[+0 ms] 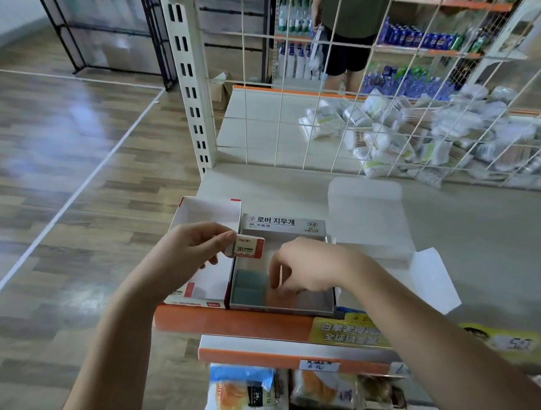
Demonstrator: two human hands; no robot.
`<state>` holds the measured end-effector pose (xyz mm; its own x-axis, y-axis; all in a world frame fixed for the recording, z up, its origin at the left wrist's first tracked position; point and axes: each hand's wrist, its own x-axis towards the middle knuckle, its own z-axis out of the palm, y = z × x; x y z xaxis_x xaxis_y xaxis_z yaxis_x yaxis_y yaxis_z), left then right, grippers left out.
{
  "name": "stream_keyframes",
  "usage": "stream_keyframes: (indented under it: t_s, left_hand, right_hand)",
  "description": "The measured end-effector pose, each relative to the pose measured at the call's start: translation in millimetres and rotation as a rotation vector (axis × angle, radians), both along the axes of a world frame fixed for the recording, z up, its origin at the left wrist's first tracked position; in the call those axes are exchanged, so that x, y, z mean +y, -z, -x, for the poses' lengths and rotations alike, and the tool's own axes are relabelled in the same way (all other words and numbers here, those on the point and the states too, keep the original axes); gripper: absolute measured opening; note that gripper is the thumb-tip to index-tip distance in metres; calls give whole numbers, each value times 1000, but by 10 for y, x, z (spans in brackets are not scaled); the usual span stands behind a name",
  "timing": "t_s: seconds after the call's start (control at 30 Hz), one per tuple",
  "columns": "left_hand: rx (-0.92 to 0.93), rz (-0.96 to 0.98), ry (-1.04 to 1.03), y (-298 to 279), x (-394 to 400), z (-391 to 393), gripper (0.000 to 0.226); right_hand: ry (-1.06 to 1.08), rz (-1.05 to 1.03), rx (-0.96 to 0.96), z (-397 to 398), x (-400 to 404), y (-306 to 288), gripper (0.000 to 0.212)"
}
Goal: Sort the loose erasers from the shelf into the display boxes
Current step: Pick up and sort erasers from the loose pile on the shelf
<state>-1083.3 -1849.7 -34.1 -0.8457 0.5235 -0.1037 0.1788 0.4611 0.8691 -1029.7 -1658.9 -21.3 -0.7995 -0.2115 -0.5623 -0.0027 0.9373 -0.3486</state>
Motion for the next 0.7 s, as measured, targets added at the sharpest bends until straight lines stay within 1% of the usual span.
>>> stream_keyframes:
  t_s: [0.2, 0.43, 0.53, 0.6, 0.7]
  left_hand:
    - [2, 12, -11, -41, -29, -7, 19]
    - [42, 43, -41, -119, -214, 49, 17]
    - [48, 48, -64, -145, -378, 139, 24]
    - [56, 75, -53, -153, -477, 196, 23]
    - [51, 171, 9, -137, -551, 256, 19]
  right_hand:
    - [21, 0, 45, -25, -18, 35, 11]
    - [-3, -35, 81, -28, -39, 66, 13]
    - [-24, -31, 90, -18, -34, 10, 20]
    - [-7, -10, 135, -10, -42, -60, 22]
    - [-3, 51, 293, 4, -118, -146, 19]
